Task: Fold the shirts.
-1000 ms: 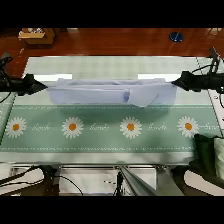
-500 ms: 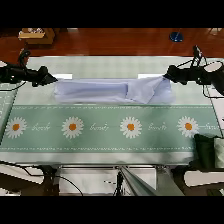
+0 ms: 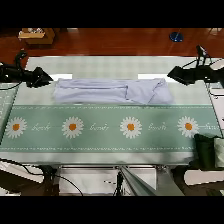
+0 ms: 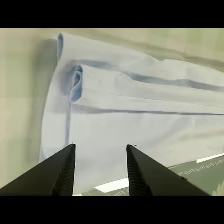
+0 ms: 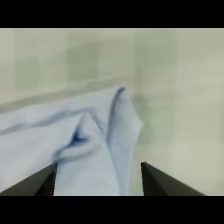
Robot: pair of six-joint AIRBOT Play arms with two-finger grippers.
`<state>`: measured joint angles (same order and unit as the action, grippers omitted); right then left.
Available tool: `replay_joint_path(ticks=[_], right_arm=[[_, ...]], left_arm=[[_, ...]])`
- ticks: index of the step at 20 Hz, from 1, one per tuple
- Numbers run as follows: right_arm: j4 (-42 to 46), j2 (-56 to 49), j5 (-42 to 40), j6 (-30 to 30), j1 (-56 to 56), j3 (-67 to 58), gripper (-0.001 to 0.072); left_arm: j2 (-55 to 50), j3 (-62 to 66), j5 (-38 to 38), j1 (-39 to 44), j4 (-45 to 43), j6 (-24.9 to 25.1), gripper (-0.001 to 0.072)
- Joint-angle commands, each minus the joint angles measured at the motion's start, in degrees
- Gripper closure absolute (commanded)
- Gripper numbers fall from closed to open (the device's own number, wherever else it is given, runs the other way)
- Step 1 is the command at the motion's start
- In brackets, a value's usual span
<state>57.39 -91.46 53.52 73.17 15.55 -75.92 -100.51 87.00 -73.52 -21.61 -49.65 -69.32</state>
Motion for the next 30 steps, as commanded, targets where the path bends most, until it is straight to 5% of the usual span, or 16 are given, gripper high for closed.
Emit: replay_joint_path(ticks=[1, 7, 15, 16, 18, 19, 23, 26, 30], right_arm=[[5.38, 0.35, 12.59, 2.12, 6.82, -1.57, 0.0123], [-7.82, -6.56, 18.10, 0.04, 10.21, -1.57, 0.0123], [-11.56, -15.17, 9.18, 0.72, -1.53, -1.57, 0.0140], [-11.50, -15.13, 7.61, 0.63, -2.71, -1.57, 0.0181], [-11.85, -14.36, 6.27, 0.13, -3.89, -2.32, 0.0600], [-12.04, -13.57, 7.13, -0.07, -3.82, -3.19, 0.0691], [-11.23, -5.57, 9.57, -1.01, -2.71, -4.59, 0.0693], [-8.85, 1.03, 12.39, 0.55, -2.03, -4.59, 0.0693], [-7.26, 7.54, 16.79, 2.27, -2.03, -4.59, 0.0693]], left_arm=[[2.49, 1.53, -2.45, -1.42, -5.46, -1.01, 0.0312], [2.91, 1.53, -3.48, 0.31, -5.46, -0.98, 0.0312], [2.91, 1.53, -3.48, 2.01, -5.46, -0.81, 0.0312], [2.91, 1.53, -3.48, 2.05, -5.44, -0.81, 0.0312], [2.91, 1.53, -3.50, 2.05, -5.44, -0.81, 0.0316], [2.95, 1.53, -3.56, 2.05, -5.42, -0.83, 0.0336], [3.39, 1.55, -4.85, 2.95, -3.37, -1.03, 0.0456], [4.13, 1.55, -5.27, 6.25, 1.14, -1.01, 0.0686], [4.22, 1.55, -4.94, 14.86, 11.74, -1.49, 0.0688]])
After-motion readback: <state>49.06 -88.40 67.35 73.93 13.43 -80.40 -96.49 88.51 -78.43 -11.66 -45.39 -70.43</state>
